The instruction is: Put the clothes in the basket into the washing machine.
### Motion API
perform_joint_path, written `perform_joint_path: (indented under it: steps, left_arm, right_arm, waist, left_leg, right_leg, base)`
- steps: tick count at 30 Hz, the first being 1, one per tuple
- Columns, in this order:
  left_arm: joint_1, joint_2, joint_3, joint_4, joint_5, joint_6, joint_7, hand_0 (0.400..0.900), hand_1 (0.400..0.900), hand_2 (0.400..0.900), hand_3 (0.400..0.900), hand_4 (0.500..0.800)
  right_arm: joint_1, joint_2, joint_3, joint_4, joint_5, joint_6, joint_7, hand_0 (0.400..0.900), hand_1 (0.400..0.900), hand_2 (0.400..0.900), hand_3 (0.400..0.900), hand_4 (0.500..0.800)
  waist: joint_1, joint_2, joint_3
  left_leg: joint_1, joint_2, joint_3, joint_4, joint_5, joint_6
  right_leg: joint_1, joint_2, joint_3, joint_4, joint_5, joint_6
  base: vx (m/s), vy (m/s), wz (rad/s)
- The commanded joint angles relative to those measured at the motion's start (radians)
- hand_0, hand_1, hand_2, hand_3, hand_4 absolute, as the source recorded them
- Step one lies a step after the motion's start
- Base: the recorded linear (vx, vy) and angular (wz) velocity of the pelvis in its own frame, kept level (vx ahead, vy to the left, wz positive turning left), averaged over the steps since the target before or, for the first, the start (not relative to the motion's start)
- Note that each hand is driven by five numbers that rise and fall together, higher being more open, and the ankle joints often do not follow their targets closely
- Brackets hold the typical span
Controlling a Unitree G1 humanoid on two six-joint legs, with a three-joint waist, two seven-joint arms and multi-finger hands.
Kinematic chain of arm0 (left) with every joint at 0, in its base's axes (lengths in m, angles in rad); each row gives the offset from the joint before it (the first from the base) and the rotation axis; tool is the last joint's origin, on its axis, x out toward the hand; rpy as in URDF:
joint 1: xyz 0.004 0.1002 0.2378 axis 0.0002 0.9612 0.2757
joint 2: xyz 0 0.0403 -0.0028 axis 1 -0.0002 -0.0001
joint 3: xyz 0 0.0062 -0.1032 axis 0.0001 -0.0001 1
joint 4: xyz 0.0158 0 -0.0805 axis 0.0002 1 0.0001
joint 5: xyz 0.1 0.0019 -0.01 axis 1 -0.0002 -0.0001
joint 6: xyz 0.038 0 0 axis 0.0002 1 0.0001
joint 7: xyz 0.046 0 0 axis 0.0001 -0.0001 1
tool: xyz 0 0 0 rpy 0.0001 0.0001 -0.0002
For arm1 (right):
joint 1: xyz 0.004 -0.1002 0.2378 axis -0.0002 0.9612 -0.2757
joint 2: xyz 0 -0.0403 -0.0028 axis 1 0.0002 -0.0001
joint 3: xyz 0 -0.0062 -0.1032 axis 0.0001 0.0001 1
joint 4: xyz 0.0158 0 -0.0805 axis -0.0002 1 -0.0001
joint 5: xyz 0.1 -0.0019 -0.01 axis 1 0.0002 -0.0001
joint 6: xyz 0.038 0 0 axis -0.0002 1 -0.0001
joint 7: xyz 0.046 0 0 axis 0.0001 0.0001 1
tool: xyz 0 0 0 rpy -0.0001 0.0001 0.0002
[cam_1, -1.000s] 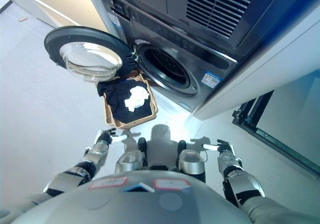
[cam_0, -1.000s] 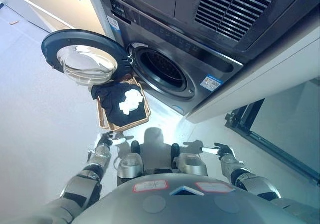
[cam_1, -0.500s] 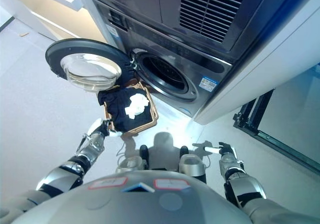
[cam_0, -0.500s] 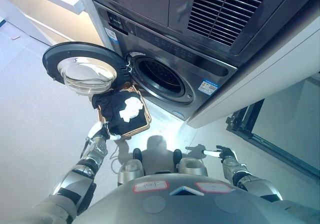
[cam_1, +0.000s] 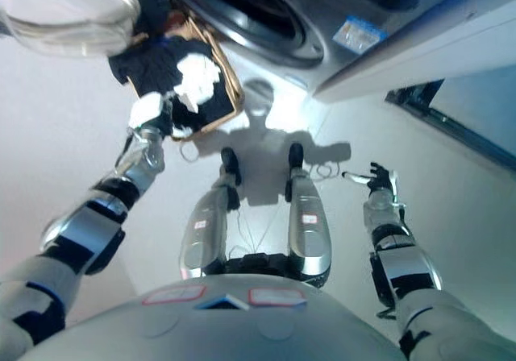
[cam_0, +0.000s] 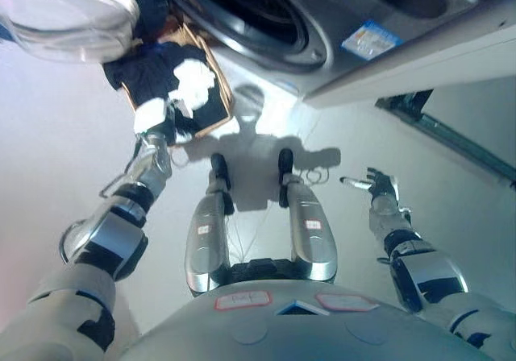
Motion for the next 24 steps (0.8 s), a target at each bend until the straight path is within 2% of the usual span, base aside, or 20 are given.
perform_joint_path:
  steps: [1,2,3,6,13,17,24]
  left_arm:
    - [-0.075,0.072,0.008,0.007,0.062,0.01,0.094,0.9,0.9,0.9,0.9,0.8]
    - [-0.114,0.087,-0.019,0.016,0.086,0.025,0.1,0.9,0.9,0.9,0.9,0.8]
    - [-0.148,0.098,-0.049,0.027,0.117,0.041,0.103,0.9,0.9,0.9,0.9,0.8]
    - [-0.229,0.134,-0.104,0.037,0.171,0.061,0.106,0.9,0.9,0.9,0.9,0.8]
    - [-0.327,0.169,-0.162,0.074,0.188,0.079,0.101,0.9,0.9,0.9,0.9,0.8]
    - [-0.384,0.189,-0.207,0.079,0.228,0.101,0.103,0.9,0.9,0.9,0.9,0.8]
    - [-0.408,0.198,-0.227,0.086,0.241,0.115,0.092,0.9,0.9,0.9,0.9,0.8]
  right_arm:
    - [0.033,-0.083,0.002,-0.049,0.052,-0.037,-0.062,0.9,0.9,0.9,0.9,0.8]
    - [0.024,-0.089,-0.001,-0.05,0.068,-0.043,-0.068,0.9,0.9,0.9,0.9,0.8]
    - [0.019,-0.092,0.001,-0.055,0.082,-0.05,-0.074,0.9,0.9,0.9,0.9,0.8]
    - [0.012,-0.122,-0.01,-0.083,0.121,-0.071,-0.078,0.9,0.9,0.9,0.9,0.8]
    - [0.015,-0.15,-0.016,-0.132,0.214,-0.112,-0.079,0.9,0.9,0.9,0.9,0.8]
    - [0.015,-0.153,-0.012,-0.158,0.265,-0.134,-0.085,0.9,0.9,0.9,0.9,0.8]
    - [0.02,-0.151,-0.012,-0.214,0.324,-0.16,-0.085,0.9,0.9,0.9,0.9,0.8]
  waist:
    - [-0.01,-0.011,-0.038]
    - [-0.018,-0.009,-0.043]
    - [-0.024,-0.003,-0.043]
    - [-0.041,0.0,-0.037]
    - [-0.057,0.0,-0.052]
    - [-0.064,0.006,-0.062]
    - [-0.063,0.006,-0.07]
  left_leg:
    - [-0.126,0.035,0.027,0.168,-0.083,-0.05]
    - [-0.17,0.039,0.024,0.209,-0.094,-0.053]
    - [-0.196,0.048,0.015,0.255,-0.141,-0.06]
    - [-0.311,0.067,0.004,0.379,-0.183,-0.062]
    - [-0.511,0.084,-0.014,0.615,-0.27,-0.052]
    - [-0.605,0.084,-0.02,0.688,-0.302,-0.042]
    - [-0.706,0.086,-0.025,0.763,-0.336,-0.021]
  right_leg:
    - [-0.065,-0.065,-0.079,0.07,0.027,0.083]
    - [-0.107,-0.071,-0.078,0.102,0.022,0.087]
    - [-0.142,-0.071,-0.071,0.153,-0.016,0.094]
    - [-0.247,-0.081,-0.067,0.237,-0.051,0.082]
    - [-0.448,-0.079,-0.048,0.434,-0.127,0.051]
    - [-0.541,-0.07,-0.038,0.507,-0.159,0.037]
    - [-0.644,-0.054,-0.025,0.576,-0.183,0.022]
  base:
    - [-0.1,-0.017,-0.02]
    - [0.04,-0.046,0.21]
    - [0.04,-0.041,0.22]
    - [-0.06,-0.027,0.09]
    - [-0.03,-0.003,-0.07]
    - [0.0,0.002,-0.03]
    - [0.01,0.022,-0.13]
